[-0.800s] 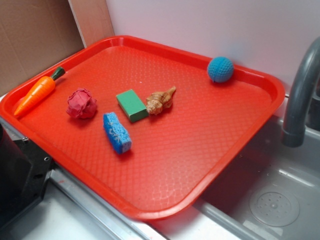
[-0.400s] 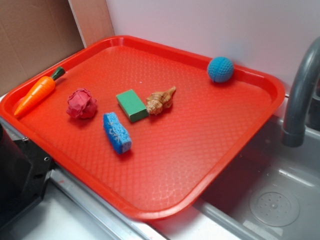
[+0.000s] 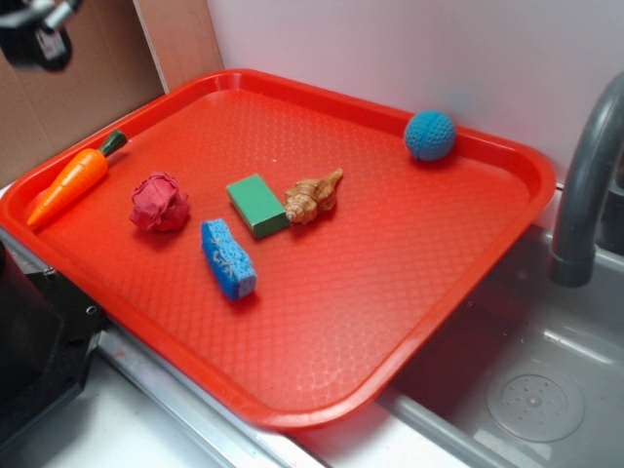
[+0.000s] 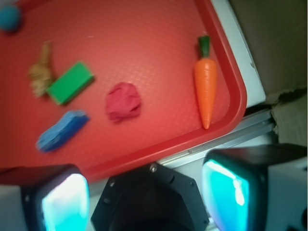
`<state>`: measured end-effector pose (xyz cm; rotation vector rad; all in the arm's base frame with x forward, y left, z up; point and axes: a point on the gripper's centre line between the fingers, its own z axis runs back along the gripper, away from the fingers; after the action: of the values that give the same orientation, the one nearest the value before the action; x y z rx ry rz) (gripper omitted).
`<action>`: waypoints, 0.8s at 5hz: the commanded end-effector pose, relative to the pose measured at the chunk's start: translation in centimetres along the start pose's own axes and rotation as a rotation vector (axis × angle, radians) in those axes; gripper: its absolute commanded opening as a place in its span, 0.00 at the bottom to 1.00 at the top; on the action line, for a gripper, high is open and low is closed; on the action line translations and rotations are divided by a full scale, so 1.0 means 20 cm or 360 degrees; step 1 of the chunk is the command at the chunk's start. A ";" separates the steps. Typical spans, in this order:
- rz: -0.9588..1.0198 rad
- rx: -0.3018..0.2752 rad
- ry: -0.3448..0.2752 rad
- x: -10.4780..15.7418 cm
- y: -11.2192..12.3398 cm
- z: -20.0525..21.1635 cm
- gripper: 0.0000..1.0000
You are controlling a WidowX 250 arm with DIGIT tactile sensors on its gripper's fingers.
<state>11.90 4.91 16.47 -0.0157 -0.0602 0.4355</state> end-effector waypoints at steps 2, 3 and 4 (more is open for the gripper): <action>0.0122 -0.0005 -0.0064 0.10 0.36 -0.35 1.00; 0.0017 0.0031 0.0018 0.20 0.39 -0.51 1.00; -0.0008 0.0030 0.0044 0.28 0.39 -0.61 1.00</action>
<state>14.13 13.61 3.64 -0.0255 0.0039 0.4440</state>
